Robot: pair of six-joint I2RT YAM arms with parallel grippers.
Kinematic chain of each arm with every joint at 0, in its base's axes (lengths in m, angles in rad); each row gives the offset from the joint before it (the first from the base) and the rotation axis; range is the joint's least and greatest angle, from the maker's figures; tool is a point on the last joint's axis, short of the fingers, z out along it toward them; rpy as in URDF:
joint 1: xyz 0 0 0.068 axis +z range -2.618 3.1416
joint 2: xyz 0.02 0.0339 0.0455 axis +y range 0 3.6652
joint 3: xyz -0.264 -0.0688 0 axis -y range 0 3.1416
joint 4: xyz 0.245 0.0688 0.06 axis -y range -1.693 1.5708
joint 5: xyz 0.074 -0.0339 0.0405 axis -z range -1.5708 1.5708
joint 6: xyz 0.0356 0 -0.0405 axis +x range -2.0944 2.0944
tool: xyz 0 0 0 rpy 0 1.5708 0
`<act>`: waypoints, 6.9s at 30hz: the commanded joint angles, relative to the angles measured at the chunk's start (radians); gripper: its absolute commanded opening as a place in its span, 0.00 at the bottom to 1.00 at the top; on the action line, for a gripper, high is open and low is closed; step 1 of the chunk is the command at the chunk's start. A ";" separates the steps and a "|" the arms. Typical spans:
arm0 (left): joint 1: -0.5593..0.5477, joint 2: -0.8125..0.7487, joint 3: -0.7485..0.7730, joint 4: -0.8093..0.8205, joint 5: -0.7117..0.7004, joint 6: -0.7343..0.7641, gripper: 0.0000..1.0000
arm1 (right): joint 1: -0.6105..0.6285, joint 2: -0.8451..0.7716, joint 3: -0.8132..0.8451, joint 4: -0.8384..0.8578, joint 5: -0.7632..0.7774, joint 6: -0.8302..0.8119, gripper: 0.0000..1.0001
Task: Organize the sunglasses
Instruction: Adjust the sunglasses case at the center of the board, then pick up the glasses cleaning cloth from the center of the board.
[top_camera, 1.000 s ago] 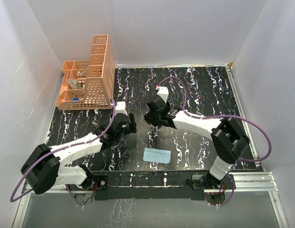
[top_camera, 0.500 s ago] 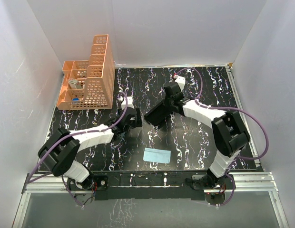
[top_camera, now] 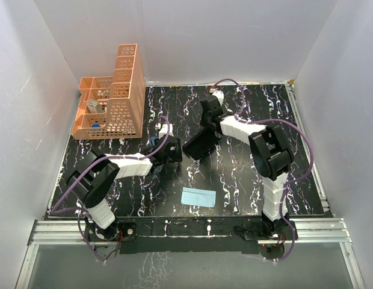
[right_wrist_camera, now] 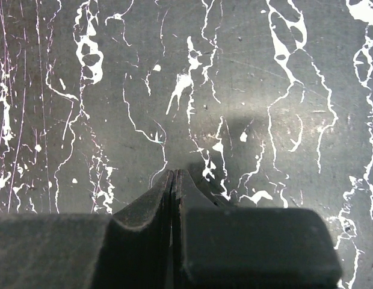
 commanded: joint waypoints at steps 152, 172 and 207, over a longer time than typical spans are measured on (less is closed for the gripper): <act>-0.428 -0.200 0.007 -0.680 0.166 -0.371 0.45 | 0.812 -1.163 -0.961 -0.508 0.235 0.725 0.12; -0.441 -0.072 0.110 -0.757 0.159 -0.366 0.38 | 0.814 -1.221 -1.005 -0.510 0.238 0.735 0.12; -0.506 0.093 0.199 -0.839 0.160 -0.427 0.23 | 0.814 -1.309 -1.018 -0.525 0.246 0.727 0.12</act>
